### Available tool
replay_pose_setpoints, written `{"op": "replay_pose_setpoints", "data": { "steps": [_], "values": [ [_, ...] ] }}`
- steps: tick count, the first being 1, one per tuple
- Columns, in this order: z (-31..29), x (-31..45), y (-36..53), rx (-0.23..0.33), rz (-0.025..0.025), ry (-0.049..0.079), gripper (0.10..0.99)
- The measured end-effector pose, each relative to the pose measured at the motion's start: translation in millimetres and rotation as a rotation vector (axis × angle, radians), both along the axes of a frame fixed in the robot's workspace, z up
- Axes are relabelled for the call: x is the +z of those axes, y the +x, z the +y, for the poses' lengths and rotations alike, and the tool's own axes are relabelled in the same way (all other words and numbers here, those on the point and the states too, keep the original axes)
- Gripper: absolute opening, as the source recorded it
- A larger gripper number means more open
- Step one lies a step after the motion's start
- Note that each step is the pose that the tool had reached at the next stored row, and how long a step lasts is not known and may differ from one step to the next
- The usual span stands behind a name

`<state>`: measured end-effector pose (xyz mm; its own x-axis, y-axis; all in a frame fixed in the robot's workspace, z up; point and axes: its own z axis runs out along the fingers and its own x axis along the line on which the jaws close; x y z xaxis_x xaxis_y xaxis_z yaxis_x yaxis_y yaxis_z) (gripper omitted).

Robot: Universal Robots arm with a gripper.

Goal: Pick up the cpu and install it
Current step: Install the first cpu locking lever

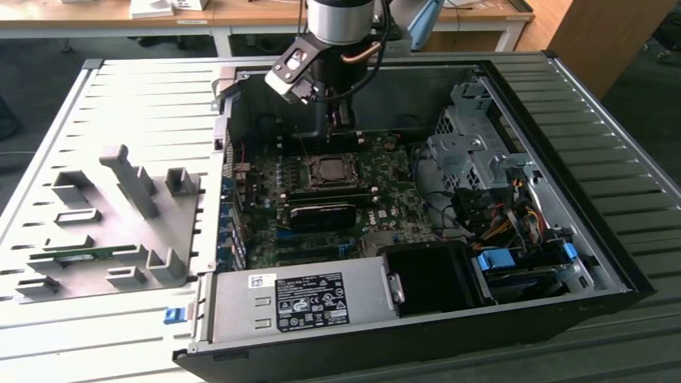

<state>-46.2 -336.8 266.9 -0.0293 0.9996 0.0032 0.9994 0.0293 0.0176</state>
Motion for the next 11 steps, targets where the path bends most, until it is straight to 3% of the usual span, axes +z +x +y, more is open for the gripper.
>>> {"op": "replay_pose_setpoints", "data": {
  "steps": [11],
  "values": [
    [0.0, 12.1, 0.0, 0.0, 0.0001, 0.0, 0.106]
  ]
}}
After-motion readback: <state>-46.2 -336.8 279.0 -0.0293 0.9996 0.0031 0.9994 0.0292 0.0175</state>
